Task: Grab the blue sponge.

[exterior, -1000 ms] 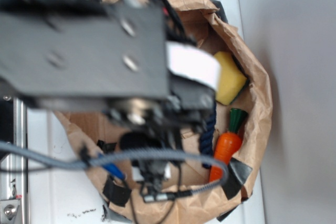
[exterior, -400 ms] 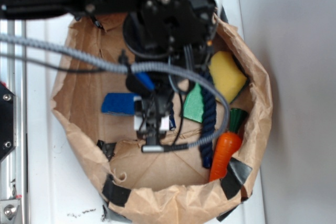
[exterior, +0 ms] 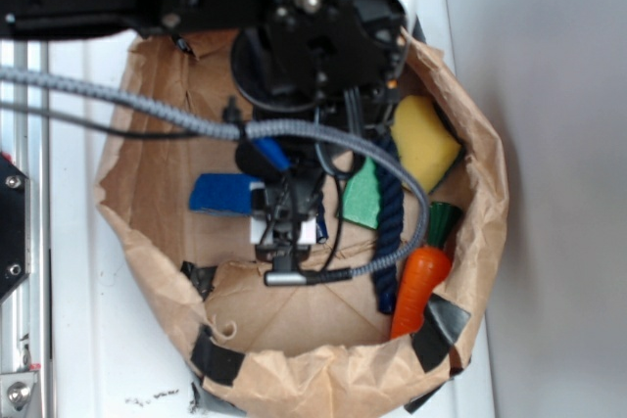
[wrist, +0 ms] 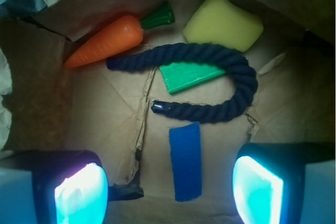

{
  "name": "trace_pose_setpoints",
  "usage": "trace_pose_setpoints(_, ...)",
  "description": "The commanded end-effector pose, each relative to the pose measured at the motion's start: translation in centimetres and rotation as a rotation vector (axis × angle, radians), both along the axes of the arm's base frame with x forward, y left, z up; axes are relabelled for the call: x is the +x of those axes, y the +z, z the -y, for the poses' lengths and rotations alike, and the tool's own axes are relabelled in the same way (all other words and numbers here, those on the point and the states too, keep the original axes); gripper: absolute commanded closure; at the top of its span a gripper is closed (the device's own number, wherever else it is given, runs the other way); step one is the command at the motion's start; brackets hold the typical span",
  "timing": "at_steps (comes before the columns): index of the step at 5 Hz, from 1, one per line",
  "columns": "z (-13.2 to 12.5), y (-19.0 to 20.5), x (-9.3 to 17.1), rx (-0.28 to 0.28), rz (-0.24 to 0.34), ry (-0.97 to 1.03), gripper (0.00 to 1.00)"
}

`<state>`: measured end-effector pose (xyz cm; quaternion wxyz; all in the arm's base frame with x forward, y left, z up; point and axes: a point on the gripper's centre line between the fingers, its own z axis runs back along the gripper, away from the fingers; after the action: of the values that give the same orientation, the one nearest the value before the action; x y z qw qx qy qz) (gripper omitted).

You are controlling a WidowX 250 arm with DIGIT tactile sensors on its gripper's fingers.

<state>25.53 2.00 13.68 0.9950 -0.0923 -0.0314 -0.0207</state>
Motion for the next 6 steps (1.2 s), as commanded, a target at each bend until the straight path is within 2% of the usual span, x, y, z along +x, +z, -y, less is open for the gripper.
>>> trace_pose_setpoints(1,-2.8,0.0,0.6,-0.052,0.025,-0.008,0.00)
trace_pose_setpoints(2,-4.7,-1.7,0.1,-0.025,0.033,-0.040,0.00)
trace_pose_setpoints(3,-4.6,-3.7,-1.2,0.022,0.063,-0.048,0.00)
trace_pose_setpoints(4,-3.9,-5.7,-3.0,0.042,0.083,-0.055,0.00)
trace_pose_setpoints(5,-1.9,-8.0,-4.2,0.093,0.127,-0.057,0.00)
trace_pose_setpoints(6,-0.4,-9.5,-3.8,0.102,0.108,-0.045,0.00)
